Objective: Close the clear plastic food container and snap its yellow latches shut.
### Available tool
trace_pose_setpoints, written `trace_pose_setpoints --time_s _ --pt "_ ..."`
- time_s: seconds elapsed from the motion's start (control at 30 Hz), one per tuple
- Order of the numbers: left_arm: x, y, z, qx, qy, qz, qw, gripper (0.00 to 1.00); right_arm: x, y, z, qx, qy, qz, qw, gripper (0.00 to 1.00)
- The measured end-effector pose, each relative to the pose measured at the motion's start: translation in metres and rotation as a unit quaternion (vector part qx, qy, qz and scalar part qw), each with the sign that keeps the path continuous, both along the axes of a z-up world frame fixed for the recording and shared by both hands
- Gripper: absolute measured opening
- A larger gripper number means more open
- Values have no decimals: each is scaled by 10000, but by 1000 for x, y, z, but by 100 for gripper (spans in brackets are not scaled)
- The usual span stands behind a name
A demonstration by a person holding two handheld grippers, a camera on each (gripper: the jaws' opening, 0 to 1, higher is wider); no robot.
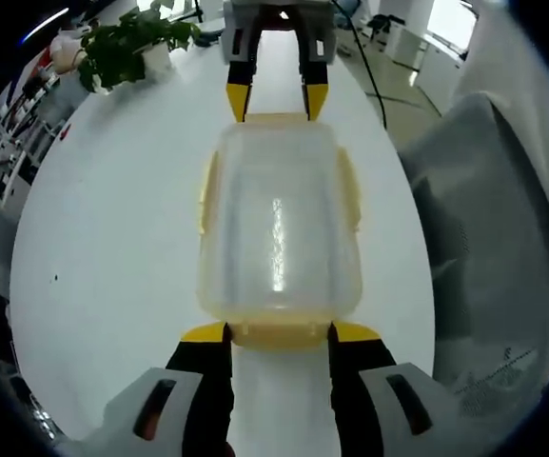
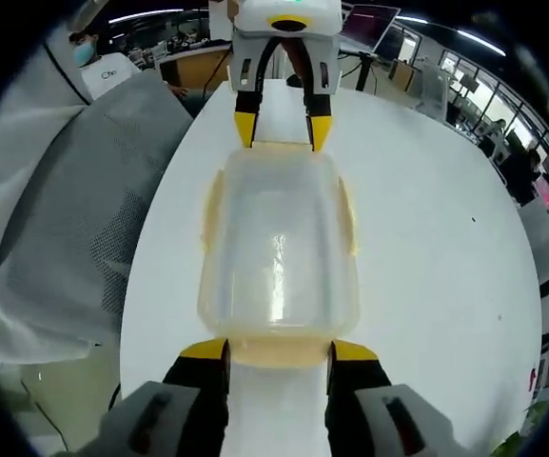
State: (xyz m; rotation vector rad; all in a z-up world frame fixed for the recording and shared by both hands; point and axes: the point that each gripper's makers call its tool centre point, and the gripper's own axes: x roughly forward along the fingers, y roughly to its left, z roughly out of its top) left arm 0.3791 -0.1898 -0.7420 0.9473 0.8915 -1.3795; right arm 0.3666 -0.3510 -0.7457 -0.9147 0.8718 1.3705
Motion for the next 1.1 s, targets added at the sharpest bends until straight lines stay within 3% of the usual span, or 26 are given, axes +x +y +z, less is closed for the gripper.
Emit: trace_pose_setpoints --time_s 0.23,0.37,0.5,0.8,0.9,1.0,1.1 --pt "0 0 1 -63 -36 -33 10000 38 -1 -2 -2 -55 56 38 10000 39" --pt "2 2 2 -65 -102 -52 9999 38 -3 -4 -2 -73 100 -8 9999 46" --pt "2 5 2 -113 -22 147 9998 46 -3 -5 -1 -51 95 -38 9999 43" --pt "4 9 7 -144 -115 276 9994 49 -3 -5 4 -8 48 -20 10000 45" --pt "6 11 9 -138 -189 350 9991 53 -5 -4 7 80 118 -108 9998 46" --pt "5 10 14 -333 -100 667 9972 54 -4 -7 10 186 132 -252 9994 45" --pt "4 11 13 -364 -68 736 9966 53 -2 -14 12 276 183 -520 9981 44"
